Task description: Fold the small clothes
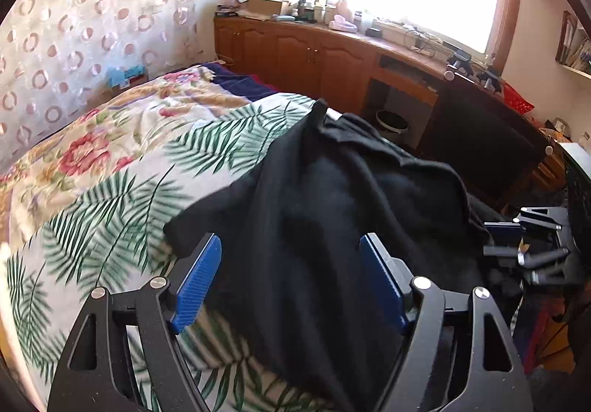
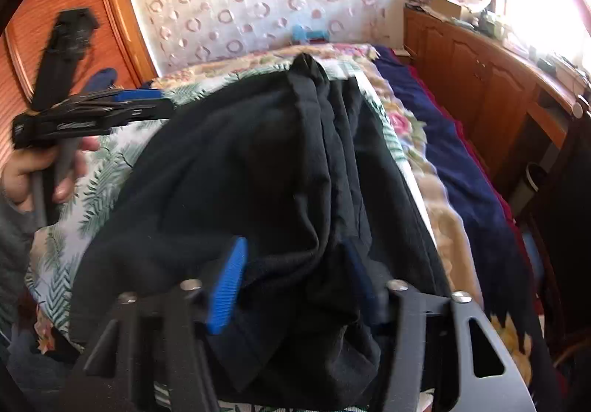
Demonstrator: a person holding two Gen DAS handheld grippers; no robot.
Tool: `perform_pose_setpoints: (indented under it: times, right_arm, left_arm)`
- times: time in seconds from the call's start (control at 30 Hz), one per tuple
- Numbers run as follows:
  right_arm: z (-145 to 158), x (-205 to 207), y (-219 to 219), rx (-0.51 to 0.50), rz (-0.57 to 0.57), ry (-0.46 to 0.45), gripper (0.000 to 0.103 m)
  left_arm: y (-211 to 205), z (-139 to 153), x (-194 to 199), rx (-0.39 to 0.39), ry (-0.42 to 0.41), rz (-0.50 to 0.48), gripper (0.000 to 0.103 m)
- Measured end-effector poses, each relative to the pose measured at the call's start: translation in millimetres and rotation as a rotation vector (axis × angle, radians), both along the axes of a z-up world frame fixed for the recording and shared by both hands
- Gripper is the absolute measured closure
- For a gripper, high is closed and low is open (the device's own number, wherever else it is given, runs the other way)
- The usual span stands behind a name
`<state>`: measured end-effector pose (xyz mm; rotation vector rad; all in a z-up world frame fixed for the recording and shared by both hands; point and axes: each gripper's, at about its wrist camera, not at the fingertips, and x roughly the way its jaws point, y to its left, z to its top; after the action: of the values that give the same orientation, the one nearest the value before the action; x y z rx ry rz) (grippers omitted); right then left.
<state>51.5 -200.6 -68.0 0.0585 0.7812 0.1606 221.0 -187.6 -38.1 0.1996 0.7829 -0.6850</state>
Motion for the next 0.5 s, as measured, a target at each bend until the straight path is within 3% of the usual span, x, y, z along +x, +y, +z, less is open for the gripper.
perform_pose_setpoints:
  times: [0.07, 0.1, 0.3, 0.5]
  right_arm:
    - [0, -2, -2, -0.012, -0.019, -0.002, 0.089]
    - [2, -4, -4, -0.010, -0.019, -0.006, 0.092]
    - [30, -40, -25, -0.026, -0.056, -0.078, 0.095]
    - [20, -57, -40, -0.008, -0.070, -0.010, 0.095]
  left_arm:
    - [6, -3, -2, -0.010, 0.008, 0.008, 0.025]
    - [8, -4, -3, -0.013, 0.010, 0.011, 0.025]
    - [15, -5, -10, -0.020, -0.003, 0.012, 0.025]
    - [15, -10, -12, -0.022, -0.001, 0.011, 0.025]
